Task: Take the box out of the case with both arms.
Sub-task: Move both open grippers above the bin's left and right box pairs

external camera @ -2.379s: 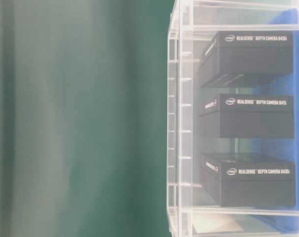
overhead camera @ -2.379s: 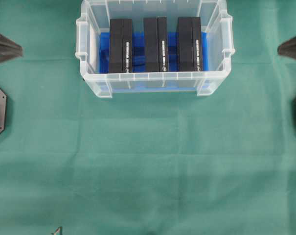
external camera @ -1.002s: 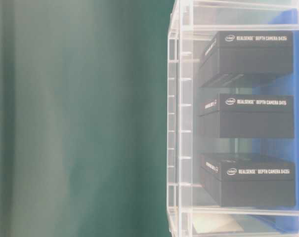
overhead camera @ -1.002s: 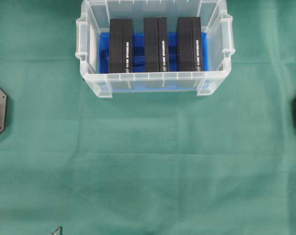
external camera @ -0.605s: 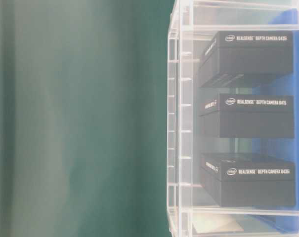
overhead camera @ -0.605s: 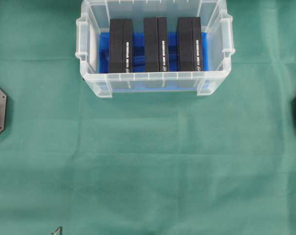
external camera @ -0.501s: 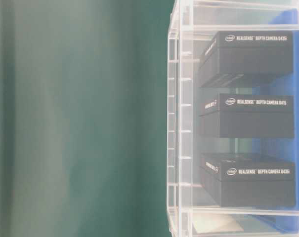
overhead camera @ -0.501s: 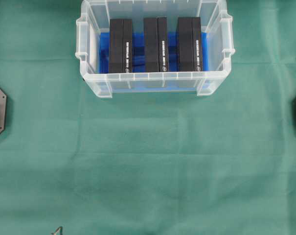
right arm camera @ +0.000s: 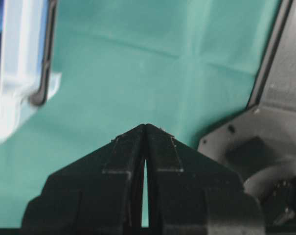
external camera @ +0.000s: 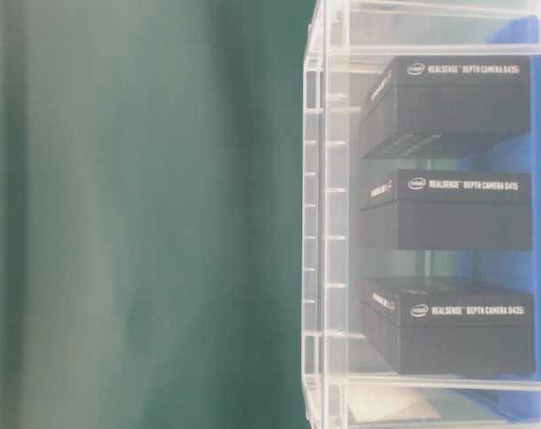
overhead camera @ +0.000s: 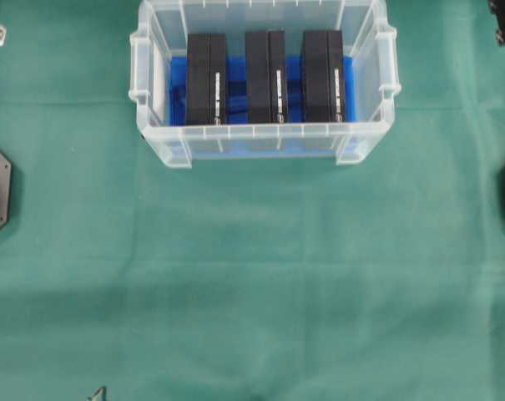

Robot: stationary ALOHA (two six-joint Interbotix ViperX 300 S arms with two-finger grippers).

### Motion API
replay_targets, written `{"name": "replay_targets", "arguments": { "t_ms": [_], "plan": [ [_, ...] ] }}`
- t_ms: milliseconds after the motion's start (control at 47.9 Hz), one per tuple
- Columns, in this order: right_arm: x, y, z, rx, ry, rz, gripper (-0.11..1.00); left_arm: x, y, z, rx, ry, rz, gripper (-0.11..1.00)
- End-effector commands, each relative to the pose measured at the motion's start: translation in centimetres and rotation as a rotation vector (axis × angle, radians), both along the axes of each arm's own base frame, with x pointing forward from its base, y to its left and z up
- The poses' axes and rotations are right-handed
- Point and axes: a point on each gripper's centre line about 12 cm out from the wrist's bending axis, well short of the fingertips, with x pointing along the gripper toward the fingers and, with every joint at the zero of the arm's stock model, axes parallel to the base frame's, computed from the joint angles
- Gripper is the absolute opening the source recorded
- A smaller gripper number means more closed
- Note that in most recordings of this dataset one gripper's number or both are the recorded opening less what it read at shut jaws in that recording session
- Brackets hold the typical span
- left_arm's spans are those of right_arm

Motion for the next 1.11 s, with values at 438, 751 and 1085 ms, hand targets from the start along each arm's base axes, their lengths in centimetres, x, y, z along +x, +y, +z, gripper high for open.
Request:
{"name": "replay_targets", "arguments": {
  "t_ms": [438, 751, 1085],
  "plan": [
    [0.4, -0.5, 0.2, -0.002, -0.045, 0.0, 0.0, 0.4, 0.4, 0.8, 0.009, -0.044, 0.01, 0.0],
    [0.0, -0.3, -0.6, -0.003, -0.038, -0.008, 0.34, 0.4, 0.3, 0.6, 0.0, -0.035, 0.019, 0.51],
    [-0.4, -0.2, -1.7, 0.01, 0.0, -0.036, 0.97, 0.4, 0.1, -0.3, -0.027, -0.017, 0.09, 0.88]
  ]
}}
